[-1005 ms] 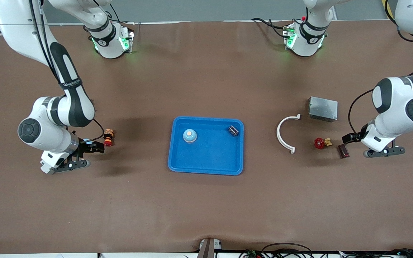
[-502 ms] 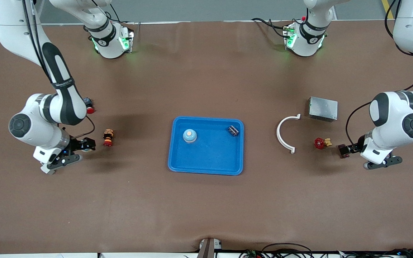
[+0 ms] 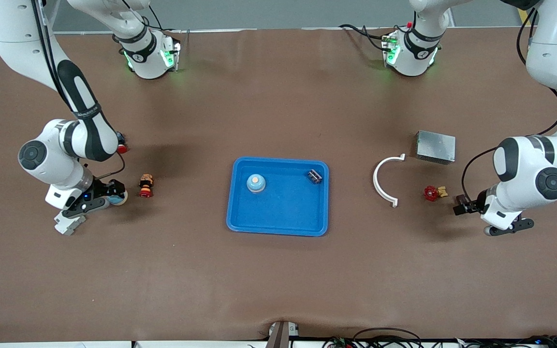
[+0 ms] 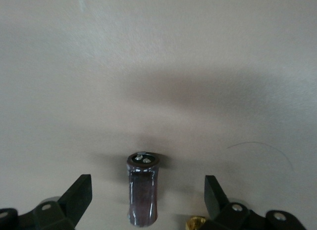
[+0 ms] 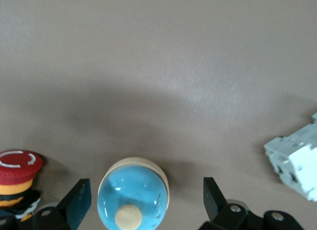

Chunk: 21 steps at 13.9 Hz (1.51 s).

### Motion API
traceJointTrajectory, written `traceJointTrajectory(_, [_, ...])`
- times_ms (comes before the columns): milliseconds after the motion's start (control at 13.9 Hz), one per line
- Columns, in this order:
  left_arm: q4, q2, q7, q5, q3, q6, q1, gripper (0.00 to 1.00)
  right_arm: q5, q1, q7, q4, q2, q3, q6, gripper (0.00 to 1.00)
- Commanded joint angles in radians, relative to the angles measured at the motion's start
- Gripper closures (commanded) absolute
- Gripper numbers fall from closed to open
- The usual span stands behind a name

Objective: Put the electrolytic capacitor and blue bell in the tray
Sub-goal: 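Grasp the second bell with the right gripper while the left gripper grasps the capacitor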

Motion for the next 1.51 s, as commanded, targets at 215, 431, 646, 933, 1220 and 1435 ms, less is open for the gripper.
traceJointTrajectory(215, [0.019, 0.040, -0.022, 0.018, 0.001, 0.001, 0.000, 0.00, 0.002, -0.029, -0.010, -0.052, -0.043, 0.016, 0.010, 0.00])
traceJointTrajectory(431, [0.018, 0.047, -0.022, 0.021, 0.001, 0.001, 0.000, 0.00, 0.005, -0.029, -0.008, -0.059, -0.043, 0.016, 0.015, 0.00])
traceJointTrajectory(646, [0.015, 0.055, -0.022, 0.021, 0.001, 0.001, 0.000, 0.11, 0.006, -0.027, -0.005, -0.061, -0.043, 0.018, 0.015, 0.00])
traceJointTrajectory(933, [0.015, 0.058, -0.022, 0.021, 0.001, 0.001, 0.000, 0.54, 0.006, -0.027, 0.000, -0.066, -0.043, 0.018, 0.013, 0.00])
traceJointTrajectory(1220, [0.015, 0.058, -0.023, 0.021, 0.001, 0.001, 0.002, 1.00, 0.006, -0.027, 0.004, -0.066, -0.043, 0.018, 0.010, 0.12])
traceJointTrajectory(1435, [0.016, 0.047, -0.038, 0.021, 0.001, -0.005, 0.005, 1.00, 0.006, -0.022, 0.006, -0.061, -0.043, 0.019, 0.003, 0.32])
